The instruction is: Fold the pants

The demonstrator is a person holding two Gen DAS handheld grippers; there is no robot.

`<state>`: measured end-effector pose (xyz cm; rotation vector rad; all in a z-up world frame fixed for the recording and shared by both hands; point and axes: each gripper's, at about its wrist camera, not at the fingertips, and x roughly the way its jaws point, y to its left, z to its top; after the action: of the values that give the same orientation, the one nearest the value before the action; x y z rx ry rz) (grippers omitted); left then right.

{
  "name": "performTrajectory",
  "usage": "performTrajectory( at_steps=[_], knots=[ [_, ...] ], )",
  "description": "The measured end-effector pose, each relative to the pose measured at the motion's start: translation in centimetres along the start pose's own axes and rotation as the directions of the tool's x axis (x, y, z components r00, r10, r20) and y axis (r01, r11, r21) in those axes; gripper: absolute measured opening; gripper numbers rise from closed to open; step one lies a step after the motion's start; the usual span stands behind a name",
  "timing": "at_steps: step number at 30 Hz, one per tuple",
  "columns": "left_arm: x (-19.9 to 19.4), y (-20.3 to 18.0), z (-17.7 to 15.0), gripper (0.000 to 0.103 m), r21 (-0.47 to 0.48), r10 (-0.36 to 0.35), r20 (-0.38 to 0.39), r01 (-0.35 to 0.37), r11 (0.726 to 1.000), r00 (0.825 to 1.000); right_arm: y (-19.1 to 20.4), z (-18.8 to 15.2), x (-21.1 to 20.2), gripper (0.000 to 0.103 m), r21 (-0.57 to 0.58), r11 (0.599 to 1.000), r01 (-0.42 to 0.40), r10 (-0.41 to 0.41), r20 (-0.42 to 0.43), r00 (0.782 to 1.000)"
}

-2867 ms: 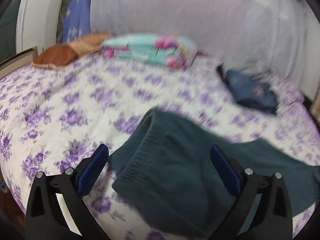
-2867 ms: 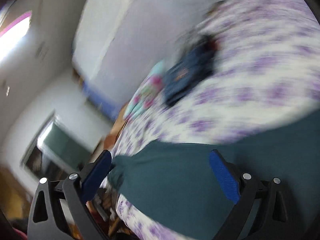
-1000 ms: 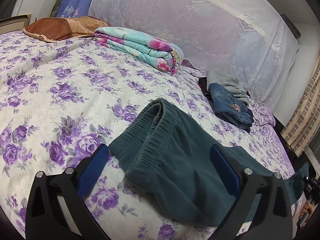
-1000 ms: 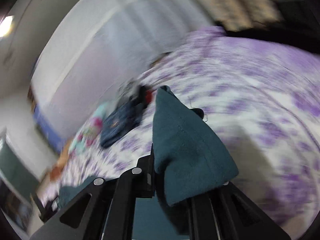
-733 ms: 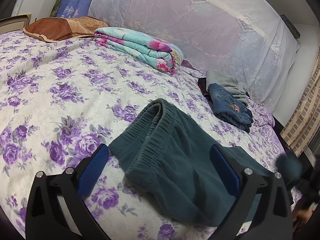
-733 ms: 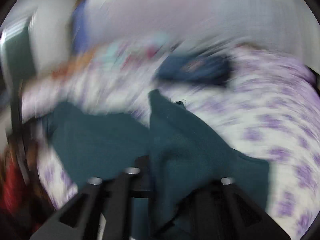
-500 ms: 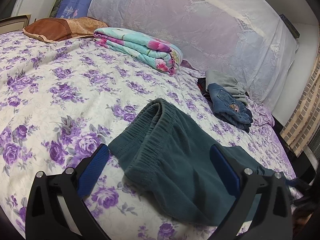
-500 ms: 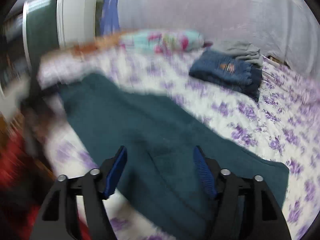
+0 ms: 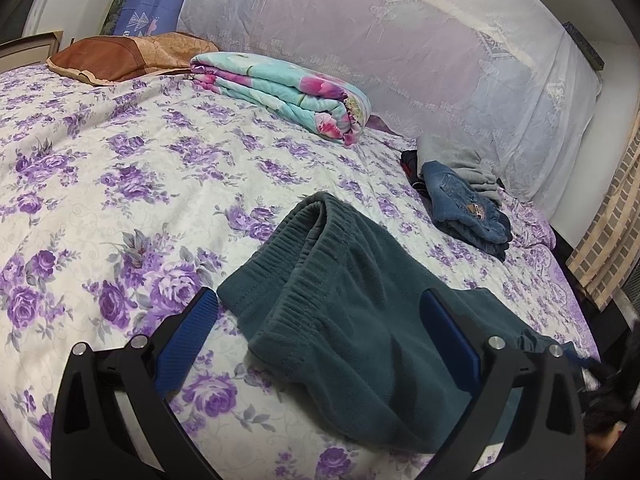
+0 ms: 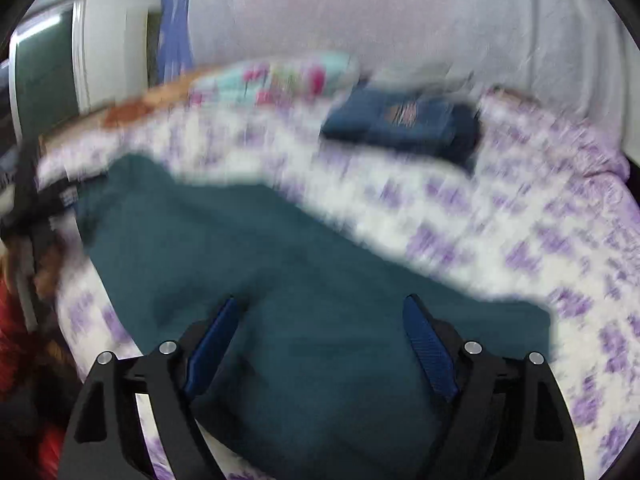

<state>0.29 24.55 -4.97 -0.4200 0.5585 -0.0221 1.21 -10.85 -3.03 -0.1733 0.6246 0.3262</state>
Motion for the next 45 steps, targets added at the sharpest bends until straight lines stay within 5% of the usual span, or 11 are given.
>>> performTrajectory(
  at_steps=[4, 7, 13, 19, 27, 28, 30, 31, 40, 43, 45],
  knots=[
    [0.2, 0.0, 0.0, 0.098, -0.001, 0.008, -0.015, -0.008, 1.0, 1.0, -0.3, 0.3, -0.5, 0.1, -0.024, 1.0, -0.016, 0.017, 0.025, 1.0],
    [0.4, -0.4, 0.1, 0.098, 0.006, 0.07, -0.06, -0.069, 0.998, 0.996, -0.4, -2.1, 4.7, 0.1, -0.051, 0.998, -0.036, 0.027, -0.175, 0.984],
    [-1.1, -0.3, -0.4, 0.098, -0.008, 0.089, -0.142, -0.091, 0.996, 0.986, -3.7, -1.0, -1.6, 0.099, 0.023, 0.996, -0.092, 0.089, 0.092, 0.992],
    [0.8, 0.1, 0.7, 0.098, -0.061, 0.062, -0.219, -0.077, 0.995, 0.974, -10.9, -1.1, -3.9, 0.099, 0.143, 0.989, 0.035, -0.06, 0.176, 0.983],
    [2.7, -0.1, 1.6, 0.097, -0.124, 0.0, -0.151, -0.019, 0.992, 0.989, -19.7, -5.1, -2.7, 0.099, 0.527, 0.83, -0.185, 0.068, 0.235, 0.97],
    [2.2, 0.2, 1.5, 0.092, -0.148, -0.022, -0.127, 0.003, 0.989, 0.992, -20.2, -5.5, -2.5, 0.099, 0.553, 0.806, -0.213, 0.086, 0.246, 0.965],
    [1.6, 1.3, 1.4, 0.045, -0.204, -0.025, -0.108, 0.003, 0.979, 0.994, -20.6, -5.9, -2.4, 0.099, 0.573, 0.779, -0.253, 0.113, 0.269, 0.956],
    [1.6, 1.6, 1.3, 0.035, -0.223, -0.033, -0.111, 0.007, 0.975, 0.993, -20.8, -6.1, -2.3, 0.099, 0.583, 0.768, -0.264, 0.119, 0.275, 0.954],
    [0.1, -1.9, 2.5, 0.02, -0.145, -0.075, -0.089, 0.062, 0.988, 0.993, -21.3, -6.8, -3.2, 0.099, 0.611, 0.736, -0.291, 0.114, 0.311, 0.944],
    [-1.3, -6.8, 3.7, 0.02, -0.004, -0.061, -0.062, 0.061, 0.998, 0.996, -22.1, -6.3, -5.5, 0.099, 0.593, 0.787, -0.17, 0.007, 0.267, 0.964],
    [-2.2, -11.3, 4.2, 0.019, 0.118, -0.067, -0.031, 0.07, 0.99, 0.997, -22.3, -6.0, -7.2, 0.099, 0.533, 0.845, 0.052, -0.181, 0.192, 0.965]
  ],
)
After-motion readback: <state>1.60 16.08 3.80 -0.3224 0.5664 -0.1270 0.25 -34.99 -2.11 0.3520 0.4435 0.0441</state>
